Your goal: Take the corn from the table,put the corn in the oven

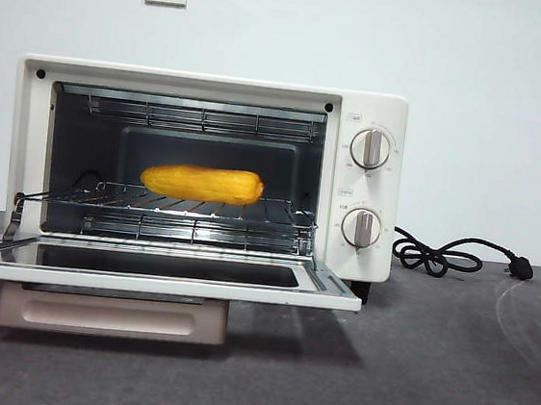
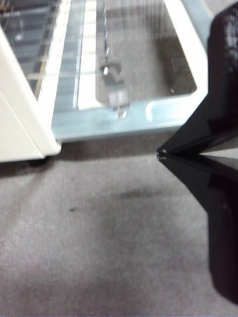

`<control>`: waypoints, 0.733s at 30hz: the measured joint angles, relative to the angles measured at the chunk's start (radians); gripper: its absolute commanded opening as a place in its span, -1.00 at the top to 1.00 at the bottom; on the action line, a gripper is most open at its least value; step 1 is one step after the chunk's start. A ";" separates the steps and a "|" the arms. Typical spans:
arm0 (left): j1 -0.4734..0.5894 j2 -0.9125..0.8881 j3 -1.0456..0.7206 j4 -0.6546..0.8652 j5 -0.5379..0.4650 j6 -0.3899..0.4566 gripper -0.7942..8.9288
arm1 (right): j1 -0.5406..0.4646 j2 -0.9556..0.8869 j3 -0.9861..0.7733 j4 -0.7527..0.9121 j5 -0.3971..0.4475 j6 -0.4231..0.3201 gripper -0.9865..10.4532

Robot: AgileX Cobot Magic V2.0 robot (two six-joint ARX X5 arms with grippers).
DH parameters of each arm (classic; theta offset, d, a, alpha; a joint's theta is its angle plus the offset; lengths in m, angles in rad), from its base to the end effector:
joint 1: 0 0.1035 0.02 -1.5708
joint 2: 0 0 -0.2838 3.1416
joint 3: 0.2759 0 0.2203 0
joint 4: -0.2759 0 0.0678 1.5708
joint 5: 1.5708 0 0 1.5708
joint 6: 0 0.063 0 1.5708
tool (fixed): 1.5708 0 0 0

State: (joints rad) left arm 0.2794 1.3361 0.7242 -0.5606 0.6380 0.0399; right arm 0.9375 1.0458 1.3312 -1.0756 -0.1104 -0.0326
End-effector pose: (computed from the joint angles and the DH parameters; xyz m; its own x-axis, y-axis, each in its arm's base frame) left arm 0.2102 0.0213 0.1977 0.4637 -0.4866 -0.7404 0.0359 0.8453 -0.5331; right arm 0.0867 0.1299 0.3737 0.3251 0.6290 -0.7062 -0.8603 0.5068 0.0553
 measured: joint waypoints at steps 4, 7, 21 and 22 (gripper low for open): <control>0.000 0.047 0.000 0.018 -0.014 0.000 0.85 | -0.109 0.038 0.000 0.002 -0.095 -0.043 0.86; -0.001 0.095 0.000 0.024 -0.017 0.000 0.85 | -0.177 0.052 0.000 0.002 -0.150 -0.072 0.86; -0.099 0.233 0.000 0.027 -0.010 0.000 0.85 | -0.313 0.062 0.000 0.002 -0.199 -0.130 0.86; -0.108 0.236 0.000 0.027 -0.005 0.000 0.85 | -0.316 0.062 0.000 0.002 -0.202 -0.133 0.86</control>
State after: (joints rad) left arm 0.1711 1.5723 0.7242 -0.5339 0.6331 0.0395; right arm 0.6212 1.1076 1.3312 -1.0733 -0.3122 -0.1658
